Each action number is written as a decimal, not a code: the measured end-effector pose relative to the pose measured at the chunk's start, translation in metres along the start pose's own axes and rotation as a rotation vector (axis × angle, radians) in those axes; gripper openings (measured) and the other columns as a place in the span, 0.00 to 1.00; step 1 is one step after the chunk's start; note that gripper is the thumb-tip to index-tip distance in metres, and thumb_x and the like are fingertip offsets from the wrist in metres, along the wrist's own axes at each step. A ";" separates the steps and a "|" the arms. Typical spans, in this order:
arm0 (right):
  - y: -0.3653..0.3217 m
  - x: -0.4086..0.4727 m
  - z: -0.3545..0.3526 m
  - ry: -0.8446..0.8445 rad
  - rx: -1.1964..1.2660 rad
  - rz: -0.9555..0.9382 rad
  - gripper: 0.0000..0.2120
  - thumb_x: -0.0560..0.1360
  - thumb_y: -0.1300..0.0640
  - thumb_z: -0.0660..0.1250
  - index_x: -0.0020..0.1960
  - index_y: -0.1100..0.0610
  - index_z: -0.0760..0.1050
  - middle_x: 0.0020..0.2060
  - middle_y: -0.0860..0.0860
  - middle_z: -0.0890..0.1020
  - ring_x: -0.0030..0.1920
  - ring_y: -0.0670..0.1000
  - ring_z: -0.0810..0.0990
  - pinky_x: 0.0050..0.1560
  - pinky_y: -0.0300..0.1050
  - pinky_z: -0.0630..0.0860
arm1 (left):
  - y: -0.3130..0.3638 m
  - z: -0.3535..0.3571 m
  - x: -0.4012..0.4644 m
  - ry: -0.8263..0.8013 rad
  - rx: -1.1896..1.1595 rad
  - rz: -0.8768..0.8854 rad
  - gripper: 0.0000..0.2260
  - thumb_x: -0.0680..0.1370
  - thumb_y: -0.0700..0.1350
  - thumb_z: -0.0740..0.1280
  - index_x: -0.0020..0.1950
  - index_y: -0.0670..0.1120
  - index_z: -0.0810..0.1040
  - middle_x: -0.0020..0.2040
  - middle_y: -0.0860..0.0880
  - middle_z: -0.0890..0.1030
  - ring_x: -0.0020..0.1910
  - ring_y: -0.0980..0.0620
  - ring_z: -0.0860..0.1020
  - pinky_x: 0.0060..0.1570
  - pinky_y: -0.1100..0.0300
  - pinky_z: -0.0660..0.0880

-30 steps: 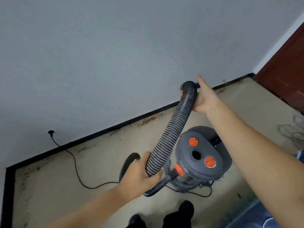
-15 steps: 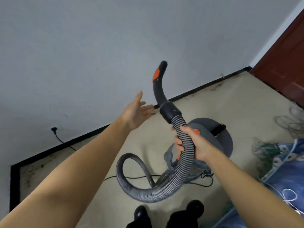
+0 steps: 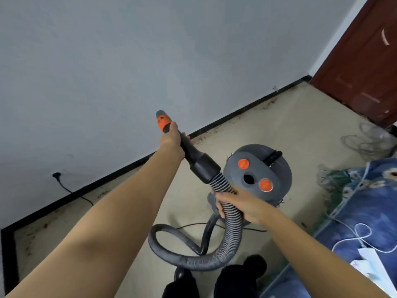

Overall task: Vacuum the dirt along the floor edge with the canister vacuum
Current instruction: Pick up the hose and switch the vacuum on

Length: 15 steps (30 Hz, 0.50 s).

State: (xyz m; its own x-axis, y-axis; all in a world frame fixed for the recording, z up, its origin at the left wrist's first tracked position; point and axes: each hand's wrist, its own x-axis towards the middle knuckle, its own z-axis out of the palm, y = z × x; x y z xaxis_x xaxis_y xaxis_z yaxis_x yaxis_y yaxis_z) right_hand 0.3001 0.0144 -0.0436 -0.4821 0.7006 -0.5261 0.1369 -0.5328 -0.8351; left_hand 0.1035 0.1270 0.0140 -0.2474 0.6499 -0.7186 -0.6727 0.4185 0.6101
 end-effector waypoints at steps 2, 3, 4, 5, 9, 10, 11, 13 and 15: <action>0.007 0.005 0.009 0.078 -0.206 -0.028 0.03 0.73 0.63 0.67 0.45 0.60 0.73 0.30 0.54 0.78 0.33 0.51 0.77 0.44 0.52 0.76 | -0.001 0.001 0.002 0.072 0.127 0.054 0.11 0.79 0.50 0.64 0.53 0.43 0.70 0.36 0.46 0.75 0.32 0.49 0.76 0.36 0.57 0.75; 0.009 0.005 0.012 0.113 -0.274 -0.023 0.04 0.71 0.63 0.68 0.42 0.59 0.73 0.30 0.53 0.78 0.35 0.51 0.77 0.44 0.50 0.75 | -0.003 0.000 0.002 0.065 0.166 0.059 0.12 0.79 0.49 0.64 0.56 0.43 0.70 0.38 0.46 0.75 0.36 0.48 0.76 0.40 0.55 0.76; 0.013 0.007 0.014 0.126 -0.315 -0.003 0.05 0.70 0.63 0.69 0.40 0.57 0.73 0.30 0.51 0.77 0.36 0.50 0.76 0.42 0.48 0.74 | -0.005 -0.002 0.001 0.036 0.181 0.035 0.12 0.79 0.47 0.64 0.58 0.43 0.71 0.40 0.46 0.75 0.39 0.47 0.77 0.44 0.53 0.76; 0.016 0.008 0.015 0.109 -0.331 0.021 0.06 0.69 0.63 0.69 0.38 0.56 0.73 0.30 0.50 0.76 0.37 0.49 0.76 0.41 0.46 0.72 | -0.007 -0.004 -0.002 -0.009 0.160 -0.010 0.11 0.79 0.45 0.65 0.58 0.42 0.71 0.41 0.46 0.75 0.41 0.47 0.76 0.46 0.51 0.75; 0.030 0.009 0.007 -0.056 -0.136 0.058 0.06 0.65 0.62 0.71 0.37 0.58 0.74 0.36 0.57 0.75 0.44 0.56 0.75 0.51 0.54 0.71 | -0.021 -0.019 -0.019 -0.492 0.023 -0.137 0.03 0.77 0.40 0.63 0.49 0.43 0.72 0.43 0.46 0.75 0.43 0.49 0.76 0.46 0.51 0.75; 0.031 0.008 0.002 -0.107 -0.097 0.076 0.05 0.67 0.63 0.71 0.38 0.59 0.74 0.37 0.58 0.76 0.46 0.57 0.75 0.54 0.56 0.71 | -0.030 -0.021 -0.019 -0.607 -0.017 -0.147 0.04 0.76 0.42 0.63 0.50 0.43 0.73 0.44 0.47 0.77 0.43 0.50 0.77 0.47 0.53 0.76; 0.031 0.006 -0.004 -0.164 -0.085 0.097 0.05 0.69 0.65 0.70 0.39 0.59 0.75 0.37 0.57 0.77 0.47 0.57 0.75 0.58 0.57 0.71 | -0.041 -0.023 -0.016 -0.662 -0.056 -0.154 0.04 0.75 0.44 0.64 0.49 0.45 0.74 0.43 0.48 0.79 0.43 0.50 0.78 0.48 0.55 0.77; 0.031 0.001 -0.016 -0.253 -0.117 0.137 0.04 0.69 0.65 0.69 0.38 0.58 0.76 0.38 0.55 0.79 0.48 0.56 0.76 0.59 0.56 0.72 | -0.064 -0.018 -0.011 -0.671 -0.129 -0.169 0.06 0.75 0.47 0.65 0.41 0.46 0.73 0.37 0.50 0.78 0.36 0.52 0.77 0.44 0.58 0.77; 0.037 -0.001 -0.025 -0.252 -0.175 0.164 0.03 0.67 0.61 0.69 0.37 0.56 0.76 0.39 0.56 0.78 0.47 0.55 0.76 0.55 0.52 0.71 | -0.085 -0.005 -0.006 -0.554 -0.147 -0.156 0.11 0.75 0.49 0.66 0.36 0.47 0.70 0.29 0.52 0.72 0.27 0.54 0.71 0.34 0.62 0.73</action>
State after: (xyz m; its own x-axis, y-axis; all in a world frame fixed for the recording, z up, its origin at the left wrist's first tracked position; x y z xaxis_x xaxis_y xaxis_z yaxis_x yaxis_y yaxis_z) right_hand 0.3275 0.0061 -0.0782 -0.6372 0.4617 -0.6172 0.3661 -0.5234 -0.7695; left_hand 0.1587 0.0843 -0.0358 0.2367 0.8384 -0.4909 -0.7712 0.4695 0.4300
